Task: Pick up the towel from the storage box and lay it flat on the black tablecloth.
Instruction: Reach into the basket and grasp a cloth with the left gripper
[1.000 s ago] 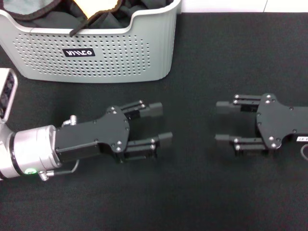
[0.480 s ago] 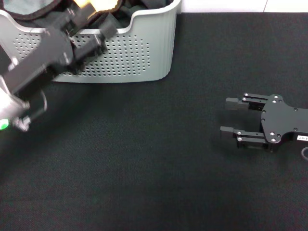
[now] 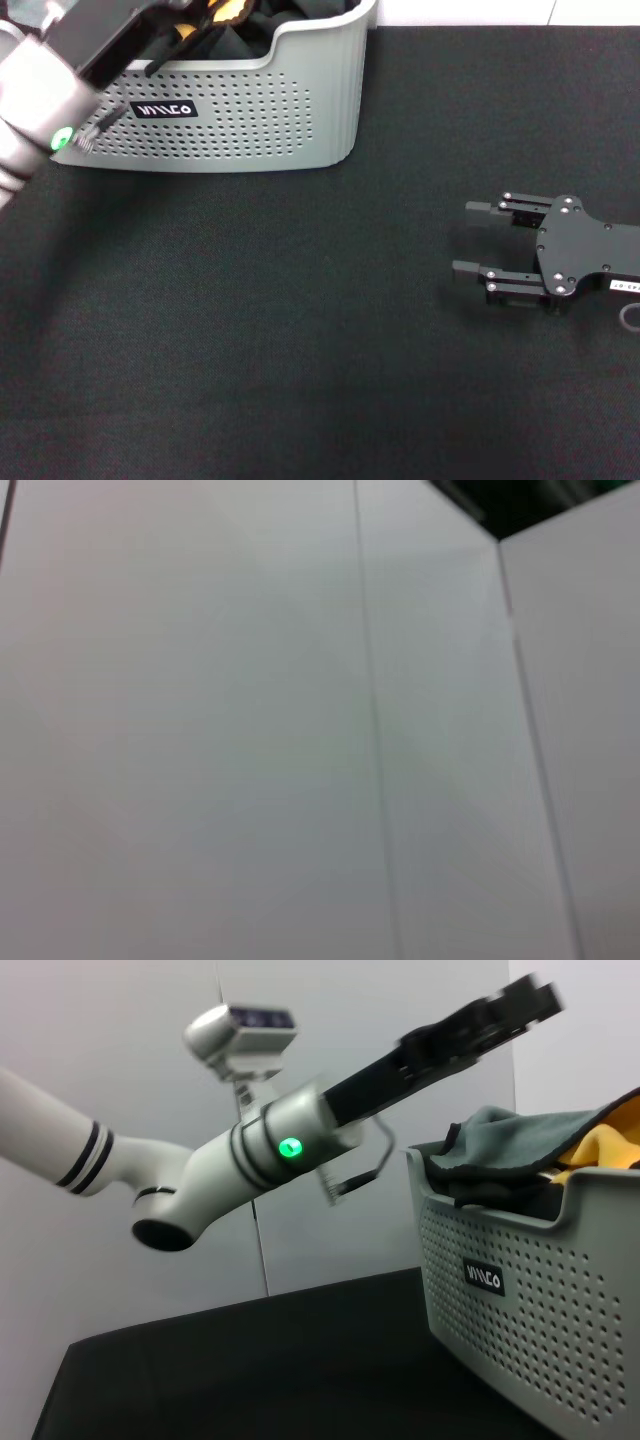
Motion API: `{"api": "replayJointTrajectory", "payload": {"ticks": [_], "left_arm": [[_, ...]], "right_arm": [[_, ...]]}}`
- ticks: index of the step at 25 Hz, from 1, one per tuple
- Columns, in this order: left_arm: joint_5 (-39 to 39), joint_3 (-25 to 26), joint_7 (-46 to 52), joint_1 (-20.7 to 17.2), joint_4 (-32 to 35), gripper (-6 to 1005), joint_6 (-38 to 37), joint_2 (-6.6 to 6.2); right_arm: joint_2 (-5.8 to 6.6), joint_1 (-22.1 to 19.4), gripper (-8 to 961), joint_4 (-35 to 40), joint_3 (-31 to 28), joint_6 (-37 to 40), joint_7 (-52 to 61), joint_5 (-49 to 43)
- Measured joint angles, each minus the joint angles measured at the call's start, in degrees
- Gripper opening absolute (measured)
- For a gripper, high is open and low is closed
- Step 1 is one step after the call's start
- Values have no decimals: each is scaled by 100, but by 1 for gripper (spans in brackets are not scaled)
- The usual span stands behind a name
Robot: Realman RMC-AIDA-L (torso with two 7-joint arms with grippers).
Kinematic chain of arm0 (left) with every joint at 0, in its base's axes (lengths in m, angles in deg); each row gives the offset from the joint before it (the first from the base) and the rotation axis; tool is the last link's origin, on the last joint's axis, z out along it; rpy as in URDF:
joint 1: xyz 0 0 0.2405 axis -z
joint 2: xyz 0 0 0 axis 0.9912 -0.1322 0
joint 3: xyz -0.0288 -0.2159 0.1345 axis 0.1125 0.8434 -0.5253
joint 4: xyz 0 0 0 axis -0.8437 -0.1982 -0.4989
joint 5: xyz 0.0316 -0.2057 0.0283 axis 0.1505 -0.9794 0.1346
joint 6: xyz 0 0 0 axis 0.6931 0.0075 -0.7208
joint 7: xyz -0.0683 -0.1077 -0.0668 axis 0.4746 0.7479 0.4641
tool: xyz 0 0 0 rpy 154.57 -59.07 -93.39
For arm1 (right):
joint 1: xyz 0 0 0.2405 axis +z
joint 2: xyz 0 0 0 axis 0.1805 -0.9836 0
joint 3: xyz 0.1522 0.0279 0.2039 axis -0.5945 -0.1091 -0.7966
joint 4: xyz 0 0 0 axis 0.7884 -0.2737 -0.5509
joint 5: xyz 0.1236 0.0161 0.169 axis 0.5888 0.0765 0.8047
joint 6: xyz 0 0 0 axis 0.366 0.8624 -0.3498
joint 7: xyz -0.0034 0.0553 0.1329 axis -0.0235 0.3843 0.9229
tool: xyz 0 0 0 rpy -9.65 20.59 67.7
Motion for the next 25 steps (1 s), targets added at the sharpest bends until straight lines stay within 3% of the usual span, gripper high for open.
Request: {"api": "replayJointTrajectory", "payload": {"ticks": [7, 11, 17, 22, 25], "left_arm": [[-492, 1, -418, 335, 82, 791, 1003, 7], [-549, 0, -492, 277, 337, 790, 1548, 18], [-498, -35, -391, 120, 486, 789, 1790, 17], [-522, -693, 343, -345, 1234, 788, 2153, 19], [-523, -1407, 849, -768, 2015, 788, 2728, 21]], "right_arm": [[-53, -36, 678, -4, -14, 32, 0, -58], [-66, -49, 677, -37, 4, 45, 0, -60], [-66, -16, 676, -146, -7, 74, 0, -62], [-64, -1, 674, -159, -2, 82, 0, -64], [-64, 0, 673, -162, -4, 92, 0, -65]]}}
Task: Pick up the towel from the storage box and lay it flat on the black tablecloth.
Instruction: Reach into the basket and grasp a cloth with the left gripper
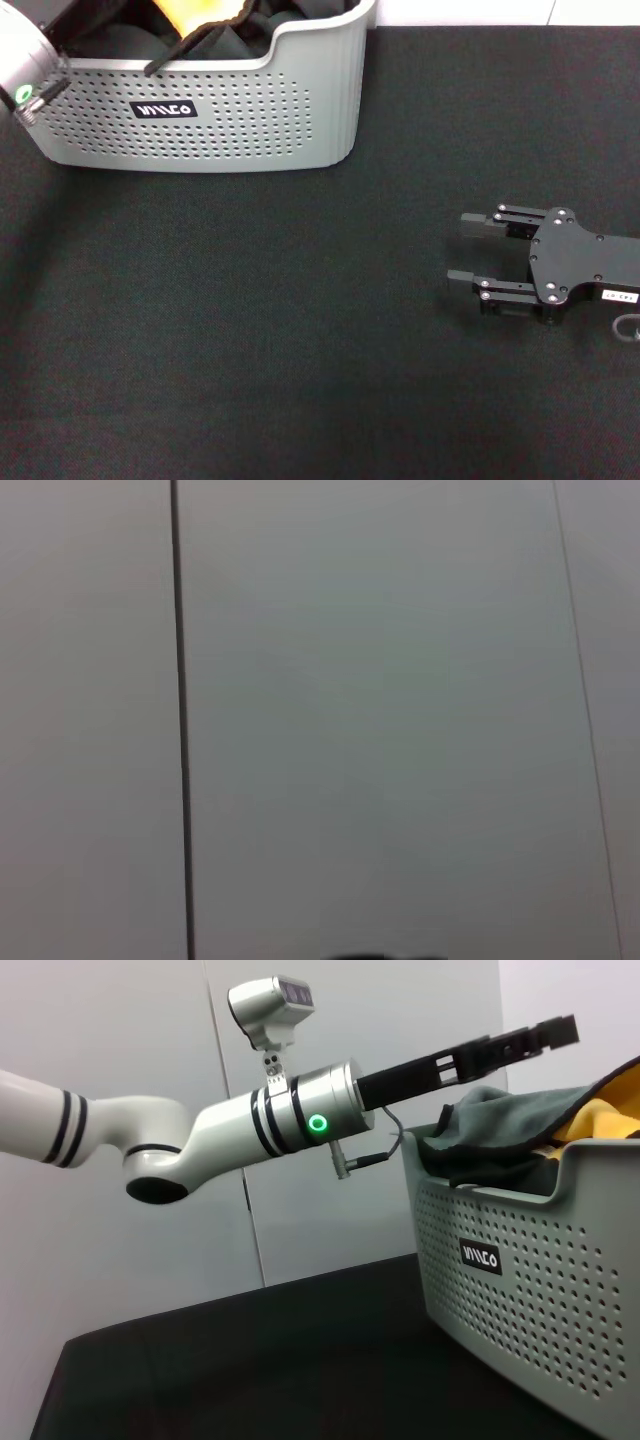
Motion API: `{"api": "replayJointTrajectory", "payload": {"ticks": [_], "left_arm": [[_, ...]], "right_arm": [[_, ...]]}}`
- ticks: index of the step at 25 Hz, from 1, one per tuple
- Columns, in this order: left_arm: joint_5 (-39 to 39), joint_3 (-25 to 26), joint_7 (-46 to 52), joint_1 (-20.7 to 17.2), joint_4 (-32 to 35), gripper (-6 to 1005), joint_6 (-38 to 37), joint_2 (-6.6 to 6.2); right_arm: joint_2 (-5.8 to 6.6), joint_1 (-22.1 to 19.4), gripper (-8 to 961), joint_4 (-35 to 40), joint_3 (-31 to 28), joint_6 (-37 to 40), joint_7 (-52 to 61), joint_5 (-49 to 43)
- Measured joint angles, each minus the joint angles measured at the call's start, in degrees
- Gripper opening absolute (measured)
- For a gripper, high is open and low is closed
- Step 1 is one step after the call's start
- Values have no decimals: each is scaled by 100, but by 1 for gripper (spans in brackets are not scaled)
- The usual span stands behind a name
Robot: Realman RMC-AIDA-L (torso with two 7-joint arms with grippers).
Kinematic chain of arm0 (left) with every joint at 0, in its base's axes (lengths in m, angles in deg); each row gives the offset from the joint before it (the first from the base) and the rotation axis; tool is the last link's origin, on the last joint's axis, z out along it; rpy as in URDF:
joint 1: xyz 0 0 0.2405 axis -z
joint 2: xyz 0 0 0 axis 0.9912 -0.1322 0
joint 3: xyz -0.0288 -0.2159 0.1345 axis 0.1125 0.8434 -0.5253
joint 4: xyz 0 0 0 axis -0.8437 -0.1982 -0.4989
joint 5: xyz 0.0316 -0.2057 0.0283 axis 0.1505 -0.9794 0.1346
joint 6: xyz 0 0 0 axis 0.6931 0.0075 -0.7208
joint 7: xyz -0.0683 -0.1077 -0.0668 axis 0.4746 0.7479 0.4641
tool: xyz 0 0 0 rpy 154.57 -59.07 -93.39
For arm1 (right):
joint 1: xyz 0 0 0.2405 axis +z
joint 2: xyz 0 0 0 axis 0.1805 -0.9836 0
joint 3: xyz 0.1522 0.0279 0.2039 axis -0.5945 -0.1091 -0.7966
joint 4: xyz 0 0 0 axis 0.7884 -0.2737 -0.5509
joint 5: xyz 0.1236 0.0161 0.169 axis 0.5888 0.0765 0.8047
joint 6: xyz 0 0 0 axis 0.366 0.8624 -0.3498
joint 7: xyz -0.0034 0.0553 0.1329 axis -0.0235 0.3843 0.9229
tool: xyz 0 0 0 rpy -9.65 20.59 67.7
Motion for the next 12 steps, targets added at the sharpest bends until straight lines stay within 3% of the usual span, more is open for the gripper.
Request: {"api": "replayJointTrajectory", "payload": {"ticks": [8, 12], "left_arm": [[10, -1646, 868, -1019, 1847, 786, 1547, -26], [107, -1907, 1008, -1280, 2217, 785, 1780, -39]], "right_arm": [[-17, 3, 671, -1, 22, 68, 0, 0], [-17, -22, 670, -1, 21, 69, 0, 0]]}}
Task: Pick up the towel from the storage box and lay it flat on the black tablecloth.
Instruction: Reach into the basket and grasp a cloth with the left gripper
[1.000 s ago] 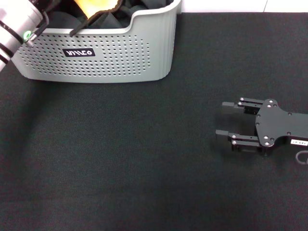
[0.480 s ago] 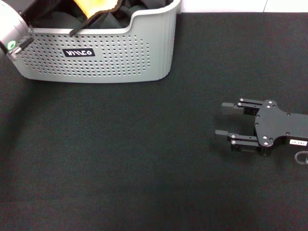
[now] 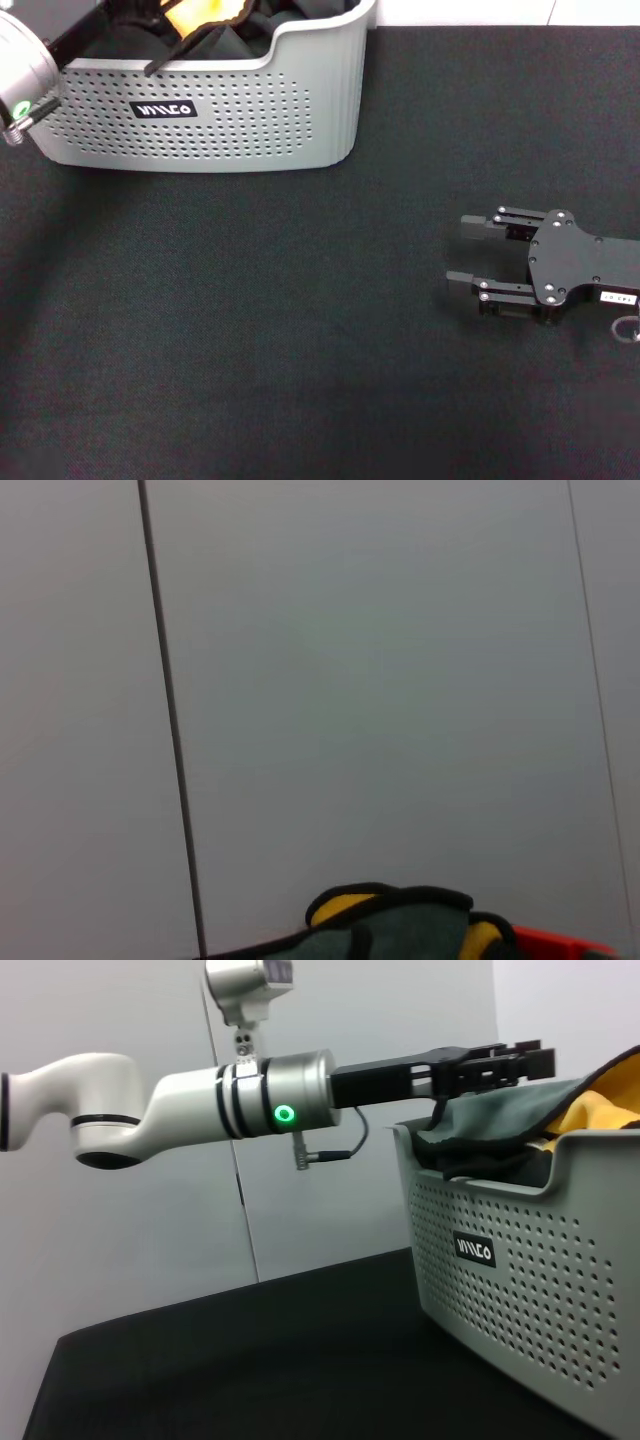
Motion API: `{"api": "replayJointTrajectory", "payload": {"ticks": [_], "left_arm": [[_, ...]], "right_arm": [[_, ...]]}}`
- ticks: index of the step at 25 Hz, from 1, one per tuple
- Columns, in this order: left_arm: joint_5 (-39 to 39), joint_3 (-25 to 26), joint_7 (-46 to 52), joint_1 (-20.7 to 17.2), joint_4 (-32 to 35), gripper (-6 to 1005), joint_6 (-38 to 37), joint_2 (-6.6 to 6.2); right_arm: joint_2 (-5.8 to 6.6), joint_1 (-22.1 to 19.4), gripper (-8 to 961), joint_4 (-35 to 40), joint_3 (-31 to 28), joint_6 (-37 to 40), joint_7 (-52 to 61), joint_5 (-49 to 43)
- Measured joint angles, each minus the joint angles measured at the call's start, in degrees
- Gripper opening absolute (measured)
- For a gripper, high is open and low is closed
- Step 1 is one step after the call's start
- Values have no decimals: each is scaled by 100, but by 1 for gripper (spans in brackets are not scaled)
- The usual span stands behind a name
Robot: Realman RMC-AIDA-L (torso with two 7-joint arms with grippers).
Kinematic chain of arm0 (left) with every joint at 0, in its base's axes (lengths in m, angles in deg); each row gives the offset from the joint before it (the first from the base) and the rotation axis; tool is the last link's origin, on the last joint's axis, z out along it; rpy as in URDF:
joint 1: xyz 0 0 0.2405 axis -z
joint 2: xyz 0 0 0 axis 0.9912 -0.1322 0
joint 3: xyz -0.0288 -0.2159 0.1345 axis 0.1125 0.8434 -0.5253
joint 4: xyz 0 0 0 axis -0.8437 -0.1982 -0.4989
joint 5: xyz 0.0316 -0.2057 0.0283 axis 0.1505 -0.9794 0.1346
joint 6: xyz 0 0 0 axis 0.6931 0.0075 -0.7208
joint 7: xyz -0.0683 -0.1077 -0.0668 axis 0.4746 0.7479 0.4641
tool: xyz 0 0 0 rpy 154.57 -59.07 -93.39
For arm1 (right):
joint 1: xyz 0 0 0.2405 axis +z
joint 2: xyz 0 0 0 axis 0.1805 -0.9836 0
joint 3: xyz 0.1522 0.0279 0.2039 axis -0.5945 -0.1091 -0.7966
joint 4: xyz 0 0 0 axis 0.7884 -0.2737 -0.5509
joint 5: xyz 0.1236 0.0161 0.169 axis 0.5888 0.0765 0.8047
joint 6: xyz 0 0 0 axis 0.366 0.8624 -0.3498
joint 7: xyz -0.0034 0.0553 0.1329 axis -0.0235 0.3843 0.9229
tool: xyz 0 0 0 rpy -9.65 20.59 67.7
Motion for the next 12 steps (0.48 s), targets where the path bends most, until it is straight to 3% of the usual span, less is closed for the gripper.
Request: {"api": "replayJointTrajectory", "payload": {"ticks": [5, 12], "left_arm": [[271, -192, 257, -232, 330, 784, 111, -5], [521, -526, 199, -81, 409, 783, 1123, 8]], "right_arm": [[1, -16, 669, 0, -9, 4, 0, 1], [-49, 36, 667, 1, 2, 118, 0, -136]]}}
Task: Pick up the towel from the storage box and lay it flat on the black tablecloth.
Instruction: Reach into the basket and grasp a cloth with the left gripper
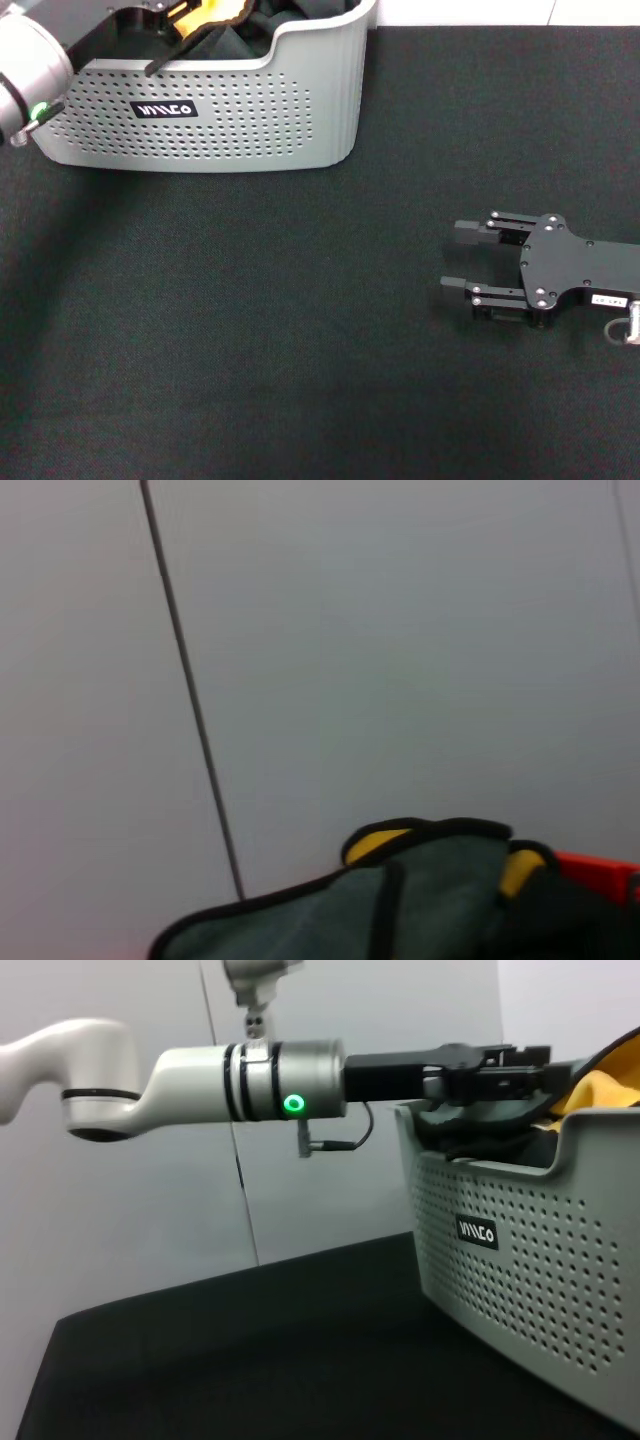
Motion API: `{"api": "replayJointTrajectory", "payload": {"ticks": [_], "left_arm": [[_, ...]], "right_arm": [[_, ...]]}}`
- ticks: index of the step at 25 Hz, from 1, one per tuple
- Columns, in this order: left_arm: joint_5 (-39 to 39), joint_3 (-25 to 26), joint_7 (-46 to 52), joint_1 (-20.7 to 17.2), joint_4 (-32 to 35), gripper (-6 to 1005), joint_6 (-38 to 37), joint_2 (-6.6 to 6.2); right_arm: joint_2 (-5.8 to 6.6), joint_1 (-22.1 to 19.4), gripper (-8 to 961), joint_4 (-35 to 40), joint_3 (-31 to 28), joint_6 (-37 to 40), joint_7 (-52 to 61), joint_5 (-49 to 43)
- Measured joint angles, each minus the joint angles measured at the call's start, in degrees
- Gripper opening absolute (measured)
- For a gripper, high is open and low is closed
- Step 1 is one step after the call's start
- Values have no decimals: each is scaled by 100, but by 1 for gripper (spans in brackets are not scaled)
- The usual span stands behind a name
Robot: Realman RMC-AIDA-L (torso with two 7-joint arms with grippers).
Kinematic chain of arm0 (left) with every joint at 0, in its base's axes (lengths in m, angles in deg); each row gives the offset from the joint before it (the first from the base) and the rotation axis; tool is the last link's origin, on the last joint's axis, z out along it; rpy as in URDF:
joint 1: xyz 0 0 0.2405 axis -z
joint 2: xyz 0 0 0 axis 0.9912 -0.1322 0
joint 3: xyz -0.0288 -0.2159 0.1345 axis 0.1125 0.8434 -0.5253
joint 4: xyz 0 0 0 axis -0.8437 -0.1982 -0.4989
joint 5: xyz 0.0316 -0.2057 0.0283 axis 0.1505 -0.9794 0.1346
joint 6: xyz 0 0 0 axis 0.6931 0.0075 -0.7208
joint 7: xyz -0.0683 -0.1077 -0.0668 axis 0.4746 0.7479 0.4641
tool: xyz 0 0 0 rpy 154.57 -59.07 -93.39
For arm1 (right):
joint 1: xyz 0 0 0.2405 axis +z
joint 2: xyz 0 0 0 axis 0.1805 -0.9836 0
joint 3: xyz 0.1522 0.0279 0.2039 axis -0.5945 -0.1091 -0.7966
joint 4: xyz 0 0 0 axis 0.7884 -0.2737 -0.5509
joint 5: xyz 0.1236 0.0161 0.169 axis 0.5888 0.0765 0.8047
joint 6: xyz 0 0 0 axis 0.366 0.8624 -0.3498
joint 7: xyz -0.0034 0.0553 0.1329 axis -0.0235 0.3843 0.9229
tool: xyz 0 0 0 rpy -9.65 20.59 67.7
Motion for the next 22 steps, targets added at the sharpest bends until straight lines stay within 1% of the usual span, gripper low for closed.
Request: {"api": "replayJointTrajectory", "payload": {"ticks": [6, 10, 18, 22], "left_arm": [[-68, -212, -395, 138, 19, 782, 737, 19], [-70, -337, -570, 181, 25, 781, 1198, 19], [-68, -372, -720, 185, 39, 779, 1429, 15], [-49, -631, -947, 189, 75, 779, 1836, 16]], "right_arm": [[-42, -6, 665, -1, 15, 79, -3, -23], [-45, -33, 664, 0, 10, 81, -5, -26], [-47, -18, 662, 0, 6, 79, -9, -26], [-48, -11, 661, 0, 1, 77, -9, -26]]}}
